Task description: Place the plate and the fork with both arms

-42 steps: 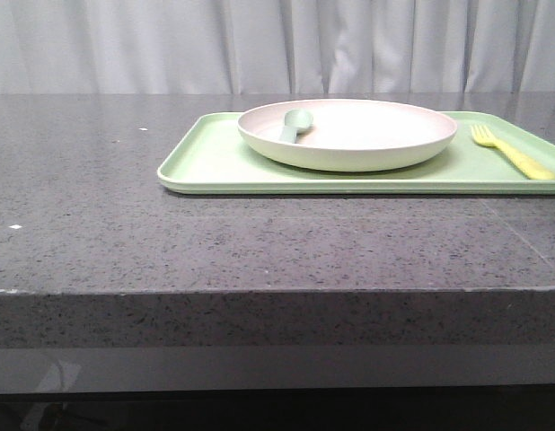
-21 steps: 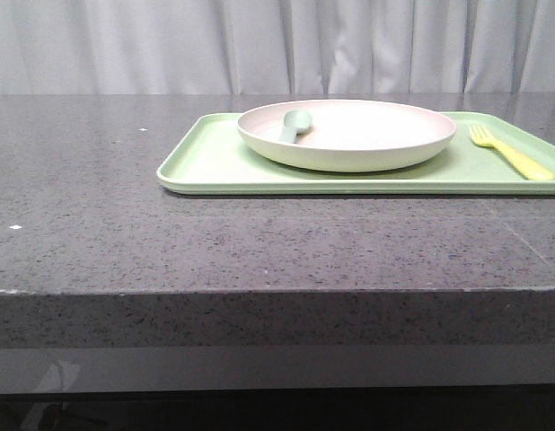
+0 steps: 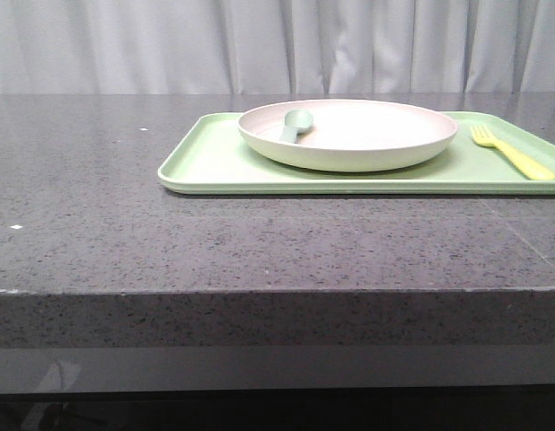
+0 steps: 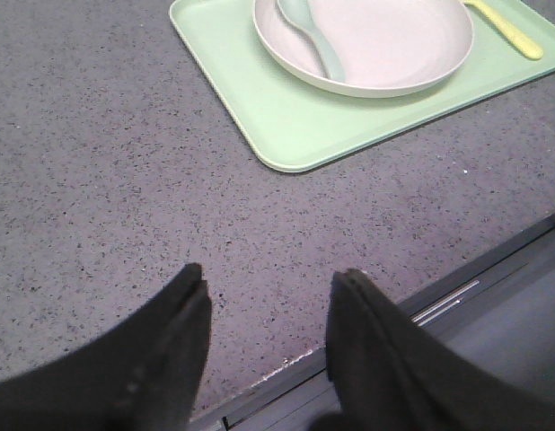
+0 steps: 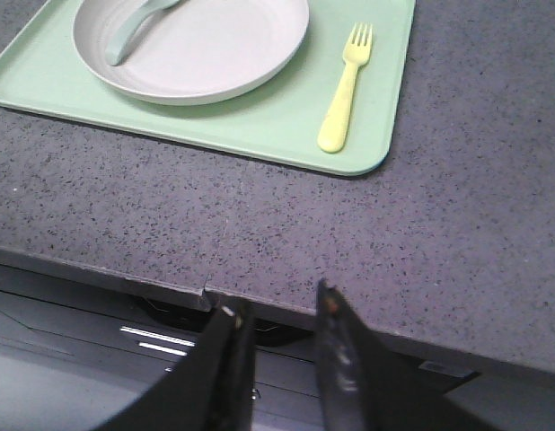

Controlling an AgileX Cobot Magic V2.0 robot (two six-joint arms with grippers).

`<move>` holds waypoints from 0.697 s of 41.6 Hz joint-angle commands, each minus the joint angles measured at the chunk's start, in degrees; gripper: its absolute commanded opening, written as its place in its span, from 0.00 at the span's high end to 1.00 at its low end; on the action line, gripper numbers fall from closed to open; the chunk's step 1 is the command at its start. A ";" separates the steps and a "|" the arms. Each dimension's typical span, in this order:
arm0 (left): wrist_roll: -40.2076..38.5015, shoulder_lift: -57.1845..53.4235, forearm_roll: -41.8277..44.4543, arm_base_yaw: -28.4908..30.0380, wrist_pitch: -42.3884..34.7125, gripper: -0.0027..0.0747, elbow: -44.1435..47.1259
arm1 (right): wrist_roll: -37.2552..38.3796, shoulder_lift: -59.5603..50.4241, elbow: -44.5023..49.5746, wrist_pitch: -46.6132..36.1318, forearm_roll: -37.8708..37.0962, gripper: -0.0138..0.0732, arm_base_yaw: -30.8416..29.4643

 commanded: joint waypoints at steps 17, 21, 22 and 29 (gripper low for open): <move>-7.26 -0.20 1.64 -0.35 -7.45 0.99 -1.57 | -0.58 0.32 -1.15 -3.80 -0.60 0.92 -0.09; -7.26 -0.20 1.64 -0.35 -7.45 0.99 -1.57 | -0.58 0.32 -1.15 -3.80 -0.60 0.92 -0.09; -7.26 -0.20 1.64 -0.35 -7.45 0.99 -1.57 | -0.58 0.32 -1.15 -3.75 -0.60 0.92 -0.09; -7.26 -0.20 1.64 -0.35 -7.45 0.99 -1.57 | -0.58 0.32 -1.15 -3.70 -0.60 0.92 -0.09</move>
